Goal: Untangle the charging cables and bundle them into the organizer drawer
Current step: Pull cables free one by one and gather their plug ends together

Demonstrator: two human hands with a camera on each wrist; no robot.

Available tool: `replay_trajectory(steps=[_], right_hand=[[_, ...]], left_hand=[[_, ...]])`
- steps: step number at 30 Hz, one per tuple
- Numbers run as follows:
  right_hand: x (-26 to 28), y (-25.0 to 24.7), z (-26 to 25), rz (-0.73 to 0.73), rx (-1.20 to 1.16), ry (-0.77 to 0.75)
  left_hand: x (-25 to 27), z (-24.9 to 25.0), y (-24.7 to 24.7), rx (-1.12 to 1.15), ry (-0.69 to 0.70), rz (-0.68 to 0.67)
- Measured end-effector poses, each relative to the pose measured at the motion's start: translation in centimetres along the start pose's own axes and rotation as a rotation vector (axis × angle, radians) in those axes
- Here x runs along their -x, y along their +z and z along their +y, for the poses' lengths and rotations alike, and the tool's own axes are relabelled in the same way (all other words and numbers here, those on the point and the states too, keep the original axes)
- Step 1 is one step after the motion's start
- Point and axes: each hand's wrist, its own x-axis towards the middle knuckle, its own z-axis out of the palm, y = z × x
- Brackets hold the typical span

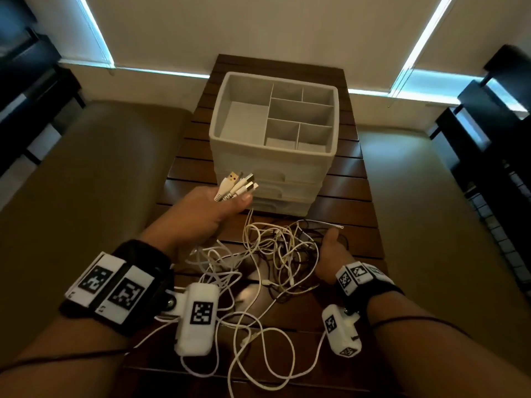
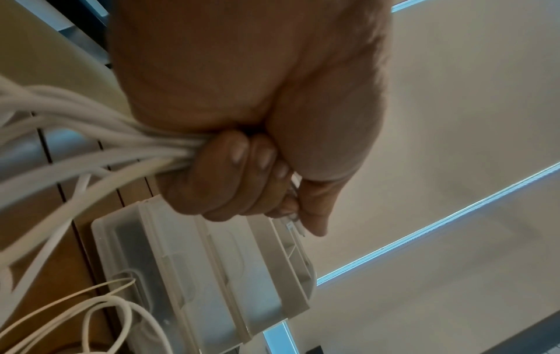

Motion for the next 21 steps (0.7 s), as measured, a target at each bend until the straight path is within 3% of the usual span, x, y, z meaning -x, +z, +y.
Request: replay_trajectory(steps=[7,14,16,21], right_hand=[[0.6,2.2,1.3,0.073,0.064,-0.037],[3.2,-5.8,-2.5,0.067,0.266,-0.204],[5.0,-8.8,-3.8,0.073,0.148,-0.262],[8.1,-12.7,-6.5,0.043,-0.419,-0.379]], left_hand=[[-0.6,0.0,0.3,-0.065,0.075,0.03],[-1.4,-0.5,0.4,-0.025,0.172,0.073],[-1.6,-0.5,0.9,0.002,0.187,0.053],[-1.5,-0.1,2.3,0.156,0.158,-0.058]])
